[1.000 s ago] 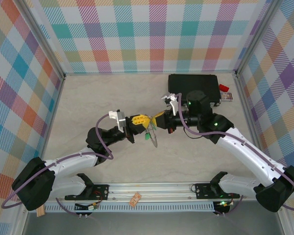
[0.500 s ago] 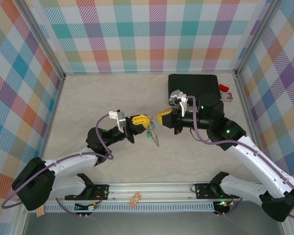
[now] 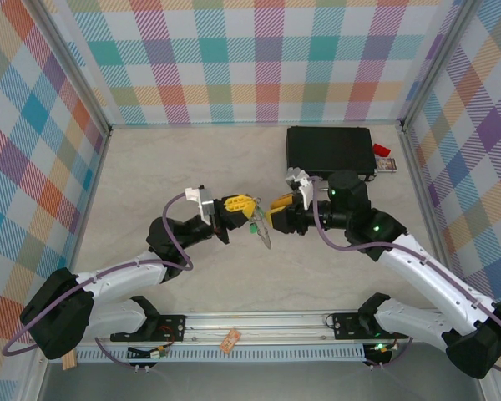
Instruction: Put the keys on the keyring
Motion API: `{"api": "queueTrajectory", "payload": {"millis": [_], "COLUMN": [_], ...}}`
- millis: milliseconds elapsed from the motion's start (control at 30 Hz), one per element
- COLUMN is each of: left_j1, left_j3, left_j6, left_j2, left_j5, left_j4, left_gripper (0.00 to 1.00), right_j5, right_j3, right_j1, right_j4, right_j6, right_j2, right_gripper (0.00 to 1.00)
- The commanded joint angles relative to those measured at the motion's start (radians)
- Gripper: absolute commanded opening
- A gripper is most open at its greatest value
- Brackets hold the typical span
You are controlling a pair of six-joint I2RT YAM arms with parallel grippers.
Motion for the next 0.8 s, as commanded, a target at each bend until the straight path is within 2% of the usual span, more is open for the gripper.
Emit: {"api": "queueTrajectory", "payload": {"millis": [0, 433, 533, 633, 767], "left_j1": [-0.005, -0.011, -0.011, -0.010, -0.011], "left_j3": [0.062, 0.141, 0.144, 0.146, 0.142], "left_j6": [-0.034, -0.090, -0.097, -0.109, -0.119], "left_j2": [0.019, 0.111, 0.112, 0.114, 0.110], "left_j5": [0.008, 0.035, 0.036, 0.044, 0.048], "left_j4": [0.067, 0.077, 0.077, 0.077, 0.077], "left_gripper": [0.00, 0.00, 0.00, 0.00, 0.00], "right_j5": [-0.031, 0.044, 0.089, 0.125, 0.164], "right_j3": [-0.023, -0.030, -0.048, -0.076, -0.098], "right_j1": [0.012, 0.054, 0.057, 0.058, 0.057], "right_j4": [0.084, 0.124, 0.135, 0.171, 0.200], "right_j6": [-0.017, -0.035, -0.039, -0.049, -0.082], "right_j2": [-0.020, 0.020, 0.003, -0.027, -0.055], "right_gripper": [0.44, 0.46, 0.46, 0.41, 0.41]}}
